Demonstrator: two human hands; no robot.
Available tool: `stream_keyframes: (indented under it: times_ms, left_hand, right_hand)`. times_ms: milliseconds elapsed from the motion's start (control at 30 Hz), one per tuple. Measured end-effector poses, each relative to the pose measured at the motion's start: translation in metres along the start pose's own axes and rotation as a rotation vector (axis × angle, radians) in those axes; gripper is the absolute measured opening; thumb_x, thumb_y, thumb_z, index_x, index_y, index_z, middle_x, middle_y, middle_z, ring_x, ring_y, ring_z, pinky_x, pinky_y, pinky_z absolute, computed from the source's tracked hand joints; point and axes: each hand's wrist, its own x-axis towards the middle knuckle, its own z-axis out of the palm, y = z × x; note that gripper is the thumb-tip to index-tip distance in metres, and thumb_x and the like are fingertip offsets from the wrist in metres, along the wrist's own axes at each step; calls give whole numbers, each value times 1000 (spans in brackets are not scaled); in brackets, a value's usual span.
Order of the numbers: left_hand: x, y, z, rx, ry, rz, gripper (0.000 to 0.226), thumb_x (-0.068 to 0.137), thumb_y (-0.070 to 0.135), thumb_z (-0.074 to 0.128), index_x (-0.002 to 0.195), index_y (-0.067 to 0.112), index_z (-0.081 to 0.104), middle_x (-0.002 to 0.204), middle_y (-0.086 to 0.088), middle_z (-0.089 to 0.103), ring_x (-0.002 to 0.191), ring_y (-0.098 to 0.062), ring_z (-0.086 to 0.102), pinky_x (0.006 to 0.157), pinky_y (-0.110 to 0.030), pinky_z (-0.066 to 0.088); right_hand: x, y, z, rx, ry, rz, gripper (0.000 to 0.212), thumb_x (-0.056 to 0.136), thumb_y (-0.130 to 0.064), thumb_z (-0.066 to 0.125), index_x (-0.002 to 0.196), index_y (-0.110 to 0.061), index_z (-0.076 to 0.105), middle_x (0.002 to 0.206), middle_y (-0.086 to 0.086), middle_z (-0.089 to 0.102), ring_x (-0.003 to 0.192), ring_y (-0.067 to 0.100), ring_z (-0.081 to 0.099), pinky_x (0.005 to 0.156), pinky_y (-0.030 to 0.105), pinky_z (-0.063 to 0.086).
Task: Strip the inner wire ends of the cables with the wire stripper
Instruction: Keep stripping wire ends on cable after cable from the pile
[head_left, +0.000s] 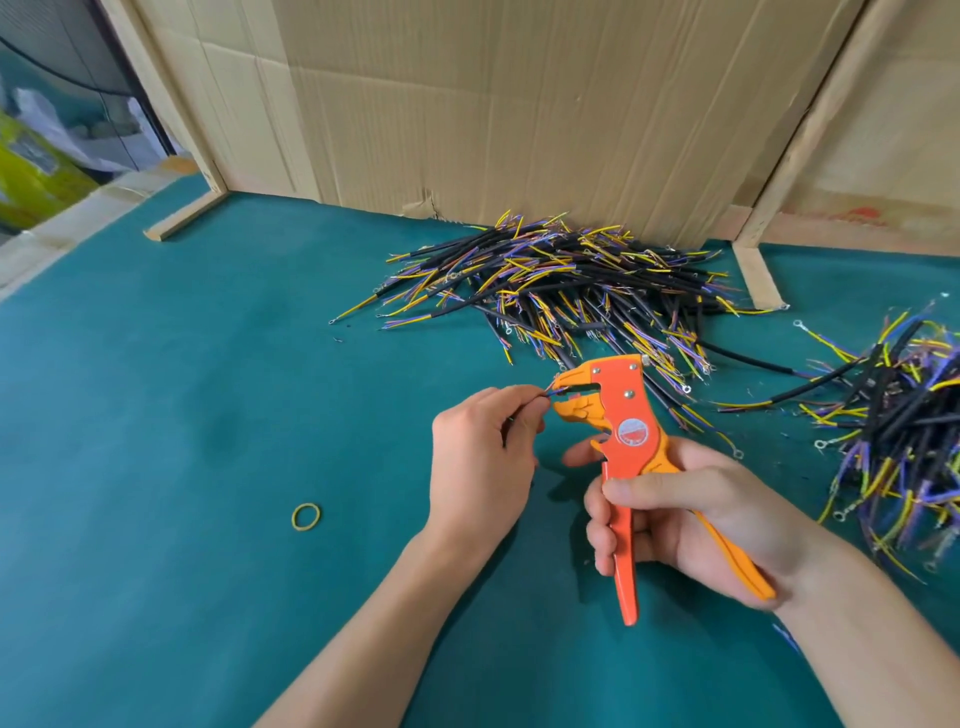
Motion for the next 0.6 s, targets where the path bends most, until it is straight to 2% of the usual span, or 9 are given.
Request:
stream_keyframes:
  times_ms: [200, 367, 467, 600]
  left_hand:
    - [0, 2, 0, 1, -9, 9, 18, 93, 21, 59, 83, 13, 73, 65, 2, 64, 55, -17, 59, 61, -39, 53]
    - [-1, 1, -1, 8, -11, 19, 14, 94, 15, 64, 84, 15, 73, 65, 2, 63, 54, -15, 58, 62, -36, 51]
    - [-1, 0, -1, -3, -15, -6, 14, 95, 13, 65, 85, 16, 74, 67, 3, 64, 54, -15, 60, 61, -35, 51]
    - [-2, 2, -1, -39, -35, -45, 15, 96, 12, 64, 87, 18, 75, 70, 6, 66, 51, -12, 60, 61, -30, 52]
  right_hand:
    - [-1, -1, 1, -10, 4, 1, 25, 81, -8, 75, 104, 2, 70, 76, 20, 54, 61, 34, 55, 58, 44, 53]
    - [-1, -2, 4, -25, -15, -8, 13, 82, -11, 73, 88, -4, 64, 70, 17, 49, 55, 29, 49, 53, 40, 49]
    - [0, -2, 5, -54, -12, -21, 15, 84, -14, 71, 77, -8, 59, 68, 16, 46, 53, 27, 46, 51, 37, 46]
    - [0, 1, 7, -48, 10, -29, 20, 83, -17, 74, 74, -9, 58, 66, 14, 45, 50, 26, 44, 48, 35, 43]
